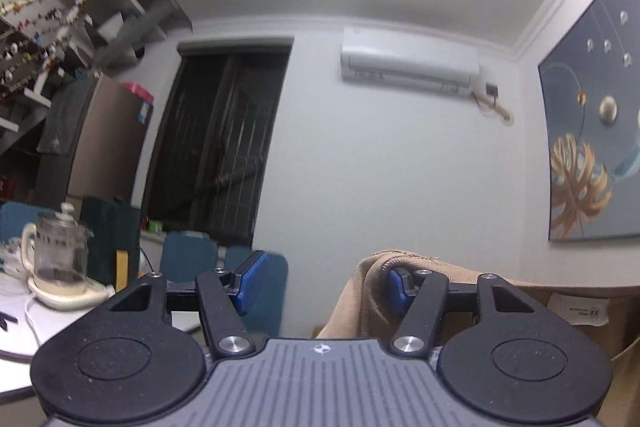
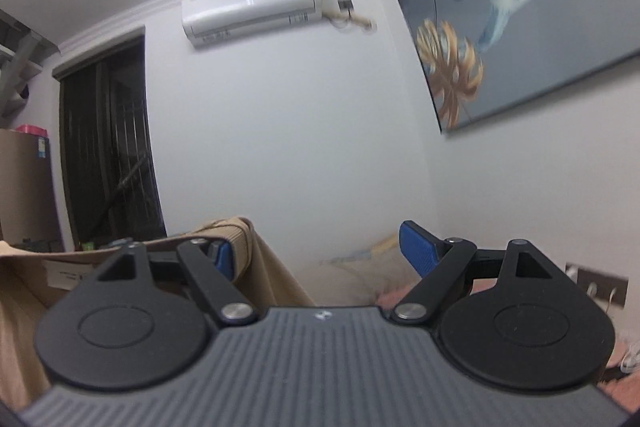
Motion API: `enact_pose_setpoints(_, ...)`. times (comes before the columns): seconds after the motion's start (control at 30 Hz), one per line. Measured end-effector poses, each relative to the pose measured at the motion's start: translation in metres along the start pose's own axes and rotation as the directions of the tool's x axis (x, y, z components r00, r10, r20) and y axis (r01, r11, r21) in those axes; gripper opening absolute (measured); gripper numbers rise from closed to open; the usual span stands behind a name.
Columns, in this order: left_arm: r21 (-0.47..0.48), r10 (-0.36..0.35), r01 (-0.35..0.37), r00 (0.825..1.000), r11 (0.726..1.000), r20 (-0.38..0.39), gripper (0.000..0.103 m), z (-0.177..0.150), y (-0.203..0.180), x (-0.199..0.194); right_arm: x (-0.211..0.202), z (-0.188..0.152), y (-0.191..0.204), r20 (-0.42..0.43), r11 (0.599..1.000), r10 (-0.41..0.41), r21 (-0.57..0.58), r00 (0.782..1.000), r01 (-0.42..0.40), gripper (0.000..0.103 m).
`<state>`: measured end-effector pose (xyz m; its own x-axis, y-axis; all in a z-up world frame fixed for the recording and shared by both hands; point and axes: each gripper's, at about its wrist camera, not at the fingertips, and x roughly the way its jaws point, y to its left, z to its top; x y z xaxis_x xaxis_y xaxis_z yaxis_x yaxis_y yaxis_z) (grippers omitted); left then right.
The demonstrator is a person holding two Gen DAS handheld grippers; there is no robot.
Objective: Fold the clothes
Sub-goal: 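Lift the T-shirt high with both grippers and shake it out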
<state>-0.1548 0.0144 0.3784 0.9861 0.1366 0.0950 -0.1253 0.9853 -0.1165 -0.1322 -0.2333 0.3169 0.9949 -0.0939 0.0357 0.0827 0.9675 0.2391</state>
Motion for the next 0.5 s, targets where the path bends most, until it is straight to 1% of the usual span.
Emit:
enact_pose_setpoints(0.1, 0.019, 0.005, -0.003, 0.997, 1.0, -0.079, 0.062, -0.04, -0.001, 0.044, 0.044, -0.035, -0.003, -0.069, 1.0, -0.018, -0.005, 0.997, 0.018, 0.083)
enact_pose_setpoints(0.2, 0.069, 0.027, -0.018, 0.992, 0.997, -0.127, 0.062, -0.084, 0.0, 0.107, 0.106, -0.069, -0.004, -0.142, 0.999, -0.037, -0.016, 0.989, 0.035, 0.083)
enact_pose_setpoints(0.37, 0.084, 0.026, -0.008, 0.975, 0.996, -0.22, 0.064, -0.167, -0.008, 0.231, 0.235, -0.125, -0.008, -0.241, 0.998, -0.064, -0.017, 0.968, 0.062, 0.083)
enact_pose_setpoints(0.43, 0.101, 0.033, -0.009, 0.969, 0.995, -0.244, 0.065, -0.203, -0.014, 0.284, 0.292, -0.148, -0.011, -0.262, 0.997, -0.082, -0.031, 0.962, 0.077, 0.083)
enact_pose_setpoints(0.5, 0.117, 0.036, -0.004, 0.961, 0.993, -0.275, 0.066, -0.244, -0.021, 0.336, 0.348, -0.179, -0.014, -0.272, 0.994, -0.102, -0.055, 0.957, 0.091, 0.083)
